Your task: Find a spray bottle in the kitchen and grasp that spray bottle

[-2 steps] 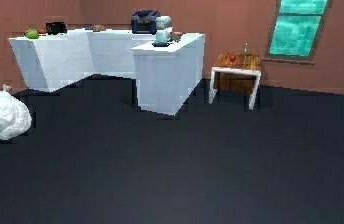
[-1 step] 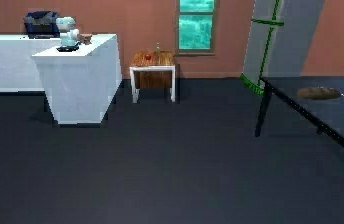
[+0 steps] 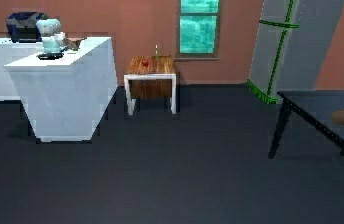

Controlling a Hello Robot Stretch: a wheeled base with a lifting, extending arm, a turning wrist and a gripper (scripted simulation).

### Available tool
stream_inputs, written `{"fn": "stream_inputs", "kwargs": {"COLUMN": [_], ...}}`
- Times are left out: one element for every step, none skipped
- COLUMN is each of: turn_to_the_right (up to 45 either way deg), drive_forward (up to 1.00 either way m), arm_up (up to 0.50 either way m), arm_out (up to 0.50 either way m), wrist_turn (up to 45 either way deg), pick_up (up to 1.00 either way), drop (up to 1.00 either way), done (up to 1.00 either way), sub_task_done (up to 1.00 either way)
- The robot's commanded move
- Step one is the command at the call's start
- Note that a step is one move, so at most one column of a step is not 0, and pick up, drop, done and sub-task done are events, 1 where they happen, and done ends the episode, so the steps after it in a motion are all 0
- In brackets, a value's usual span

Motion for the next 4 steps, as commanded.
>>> {"fn": "stream_inputs", "kwargs": {"turn_to_the_right": [12.0, 0.0, 6.0, 0.0], "drive_forward": [0.0, 1.0, 0.0, 0.4], "arm_up": [0.0, 0.0, 0.0, 0.0], "arm_out": [0.0, 0.0, 0.0, 0.0], "wrist_turn": [0.0, 0.0, 0.0, 0.0], "pick_up": [0.0, 0.0, 0.0, 0.0], "drop": [0.0, 0.0, 0.0, 0.0], "done": [0.0, 0.0, 0.0, 0.0], "sub_task_done": [0.0, 0.0, 0.0, 0.0]}}
